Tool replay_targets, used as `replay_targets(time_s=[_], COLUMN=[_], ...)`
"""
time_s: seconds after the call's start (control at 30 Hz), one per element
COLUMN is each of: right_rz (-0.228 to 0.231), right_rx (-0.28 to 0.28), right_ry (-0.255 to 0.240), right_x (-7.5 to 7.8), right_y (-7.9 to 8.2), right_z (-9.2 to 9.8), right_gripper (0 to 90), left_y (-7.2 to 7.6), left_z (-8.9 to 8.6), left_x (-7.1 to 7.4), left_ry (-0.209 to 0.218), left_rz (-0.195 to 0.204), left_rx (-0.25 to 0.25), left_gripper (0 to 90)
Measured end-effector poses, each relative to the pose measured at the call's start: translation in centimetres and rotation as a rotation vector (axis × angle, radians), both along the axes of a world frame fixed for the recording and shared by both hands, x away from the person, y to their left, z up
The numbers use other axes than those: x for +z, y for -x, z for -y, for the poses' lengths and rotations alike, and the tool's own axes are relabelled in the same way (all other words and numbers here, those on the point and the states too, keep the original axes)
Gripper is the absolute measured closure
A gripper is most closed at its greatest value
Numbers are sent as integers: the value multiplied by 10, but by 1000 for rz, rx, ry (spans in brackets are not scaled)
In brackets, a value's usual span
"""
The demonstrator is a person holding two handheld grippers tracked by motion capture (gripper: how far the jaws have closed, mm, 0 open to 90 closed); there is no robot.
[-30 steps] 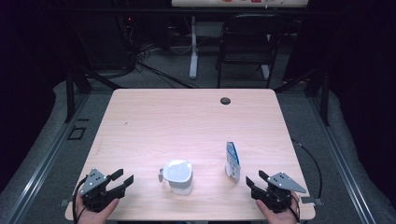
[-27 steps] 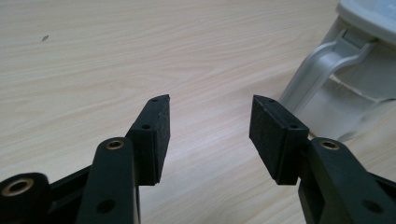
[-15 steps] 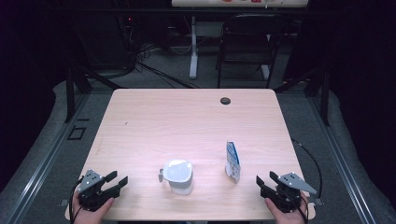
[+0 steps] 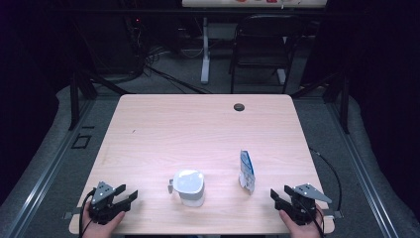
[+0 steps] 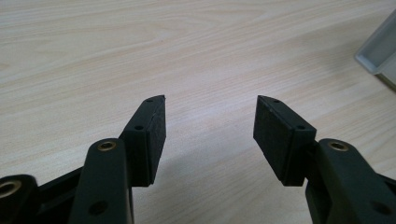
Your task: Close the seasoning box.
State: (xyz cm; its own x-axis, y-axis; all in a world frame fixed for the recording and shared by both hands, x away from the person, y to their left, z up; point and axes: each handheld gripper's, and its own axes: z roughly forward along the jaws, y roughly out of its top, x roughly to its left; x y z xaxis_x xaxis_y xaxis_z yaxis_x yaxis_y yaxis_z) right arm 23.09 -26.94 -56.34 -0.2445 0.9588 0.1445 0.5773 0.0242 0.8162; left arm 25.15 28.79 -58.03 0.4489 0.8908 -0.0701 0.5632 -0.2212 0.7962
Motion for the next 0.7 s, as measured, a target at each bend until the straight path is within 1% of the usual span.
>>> replay_targets(time_s=[0.1, 0.3, 0.47, 0.57, 0.63, 0.7], right_rz=[-8, -4, -3, -2, -2, 1], right_rx=[-1, 6, 15, 20, 24, 23], right_ry=[6, 8, 20, 23, 23, 24], right_x=[-2, -3, -4, -4, -4, -4], right_y=[-1, -2, -2, -2, -1, -1], right_z=[0, -2, -6, -6, -6, -6], right_gripper=[436, 436, 435, 436, 435, 435], left_y=[0, -2, -1, -1, -1, -1], left_z=[1, 2, 2, 3, 4, 4], left_x=[-1, -2, -3, -3, -2, -2], left_ry=[5, -1, 2, -5, -4, 4], left_rz=[-2, -16, -15, -26, -25, -13], left_rx=[2, -6, -8, -13, -14, -10], left_gripper=[443, 442, 443, 442, 440, 436])
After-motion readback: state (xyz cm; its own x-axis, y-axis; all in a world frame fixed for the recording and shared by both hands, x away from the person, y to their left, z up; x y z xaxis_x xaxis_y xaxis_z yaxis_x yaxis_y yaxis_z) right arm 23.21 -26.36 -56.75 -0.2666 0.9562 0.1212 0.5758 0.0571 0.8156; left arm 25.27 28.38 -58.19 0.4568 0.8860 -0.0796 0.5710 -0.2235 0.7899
